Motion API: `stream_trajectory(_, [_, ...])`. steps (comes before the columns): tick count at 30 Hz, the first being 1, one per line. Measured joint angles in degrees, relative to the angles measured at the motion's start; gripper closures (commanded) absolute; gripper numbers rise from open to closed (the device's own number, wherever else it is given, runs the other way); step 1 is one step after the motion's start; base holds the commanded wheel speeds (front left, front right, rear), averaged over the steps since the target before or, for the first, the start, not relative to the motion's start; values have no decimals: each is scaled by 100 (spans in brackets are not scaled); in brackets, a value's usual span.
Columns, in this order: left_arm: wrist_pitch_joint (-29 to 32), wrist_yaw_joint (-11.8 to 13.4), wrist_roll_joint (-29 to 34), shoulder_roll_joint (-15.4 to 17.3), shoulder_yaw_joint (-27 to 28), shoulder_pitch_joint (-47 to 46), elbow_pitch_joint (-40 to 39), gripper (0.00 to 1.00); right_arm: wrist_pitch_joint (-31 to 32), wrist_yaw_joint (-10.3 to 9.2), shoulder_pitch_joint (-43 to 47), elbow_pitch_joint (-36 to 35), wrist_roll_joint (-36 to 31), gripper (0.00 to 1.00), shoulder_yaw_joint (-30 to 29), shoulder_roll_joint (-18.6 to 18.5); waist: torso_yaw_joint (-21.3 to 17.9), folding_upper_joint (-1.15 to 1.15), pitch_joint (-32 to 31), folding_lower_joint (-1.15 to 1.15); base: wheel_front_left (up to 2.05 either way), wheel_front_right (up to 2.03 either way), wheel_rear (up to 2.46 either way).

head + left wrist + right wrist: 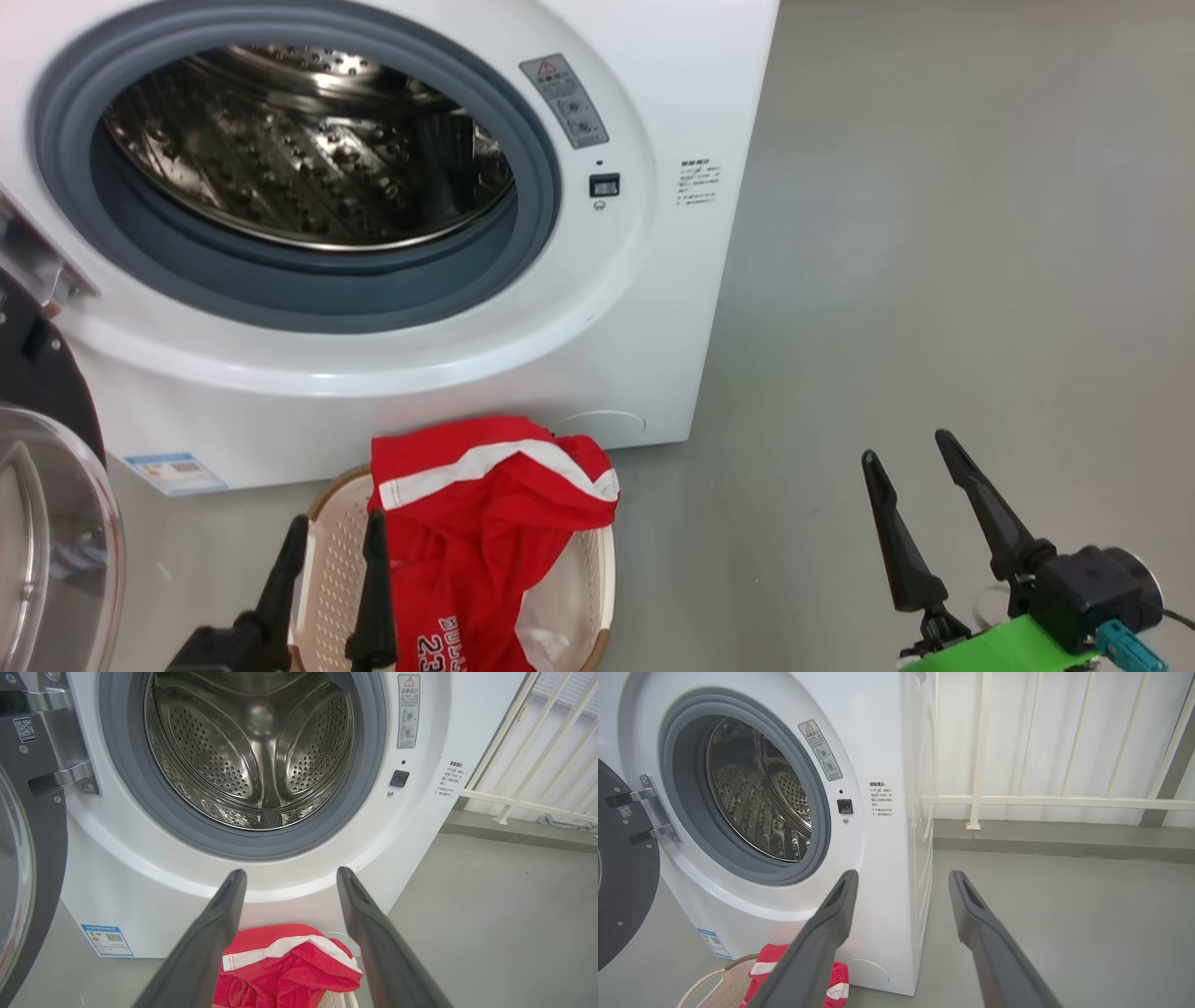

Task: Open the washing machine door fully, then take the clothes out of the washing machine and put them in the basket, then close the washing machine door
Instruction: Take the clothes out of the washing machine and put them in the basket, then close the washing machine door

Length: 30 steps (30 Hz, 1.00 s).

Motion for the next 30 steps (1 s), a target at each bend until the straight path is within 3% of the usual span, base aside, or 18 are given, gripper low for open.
stream_trajectory(15, [15, 19, -10, 107, -22, 570, -282, 0, 0, 0, 480, -64, -8, 0, -176, 12, -168, 0, -551, 0, 0, 0, 0])
stream_trajectory(30, [73, 46, -9, 205, -107, 581, -427, 0, 0, 0, 479, -88, 116, 0, -172, 20, -153, 0, -498, 0, 0, 0, 0])
